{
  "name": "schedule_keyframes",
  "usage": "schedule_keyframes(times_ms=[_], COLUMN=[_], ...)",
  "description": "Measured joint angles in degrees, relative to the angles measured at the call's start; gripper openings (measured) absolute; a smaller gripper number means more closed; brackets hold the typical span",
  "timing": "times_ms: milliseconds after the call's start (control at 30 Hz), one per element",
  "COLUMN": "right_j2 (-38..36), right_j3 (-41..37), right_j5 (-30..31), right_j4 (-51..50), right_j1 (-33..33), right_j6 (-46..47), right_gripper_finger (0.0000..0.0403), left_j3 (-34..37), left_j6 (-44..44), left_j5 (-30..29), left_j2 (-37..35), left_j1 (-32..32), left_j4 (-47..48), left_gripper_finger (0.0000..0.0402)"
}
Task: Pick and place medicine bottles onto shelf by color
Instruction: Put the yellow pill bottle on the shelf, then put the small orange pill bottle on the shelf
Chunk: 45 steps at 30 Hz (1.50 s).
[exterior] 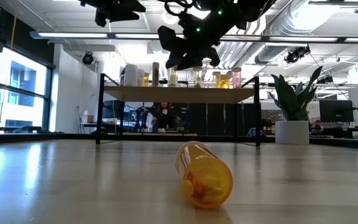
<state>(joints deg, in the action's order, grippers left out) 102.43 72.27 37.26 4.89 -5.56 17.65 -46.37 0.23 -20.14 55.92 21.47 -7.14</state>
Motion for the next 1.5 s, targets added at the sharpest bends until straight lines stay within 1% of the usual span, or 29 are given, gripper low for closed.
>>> schedule_keyframes(times_ms=[533, 800, 900, 1067, 1200, 1500], right_j2=[0.0, 0.0, 0.0, 0.0, -0.1, -0.1], right_j3=[0.0, 0.0, 0.0, 0.0, 0.0, 0.0], right_j5=[0.3, 0.5, 0.5, 0.5, 0.5, 0.5], right_j4=[0.0, 0.1, 0.1, 1.8, 4.1, 5.8], right_j1=[-0.4, -0.5, -0.5, -0.5, -0.5, -0.8], right_j6=[0.3, 1.8, 1.9, 1.7, -0.2, -0.8], right_gripper_finger=[0.0117, 0.0161, 0.0171, 0.0174, 0.0174, 0.0174], left_j3=[0.0, 0.0, 0.0, 0.0, 0.0, 0.0], left_j6=[0.0, 0.0, 0.0, 0.0, 0.0, 0.0], left_j5=[0.0, 0.0, 0.0, 0.0, 0.0, 0.0], left_j2=[0.0, 0.0, 0.0, 0.0, 0.0, 0.0], left_j1=[0.0, 0.0, 0.0, 0.0, 0.0, 0.0], left_j4=[0.0, 0.0, 0.0, 0.0, 0.0, 0.0], left_gripper_finger=[0.0195, 0.0195, 0.0195, 0.0195, 0.0195, 0.0195])
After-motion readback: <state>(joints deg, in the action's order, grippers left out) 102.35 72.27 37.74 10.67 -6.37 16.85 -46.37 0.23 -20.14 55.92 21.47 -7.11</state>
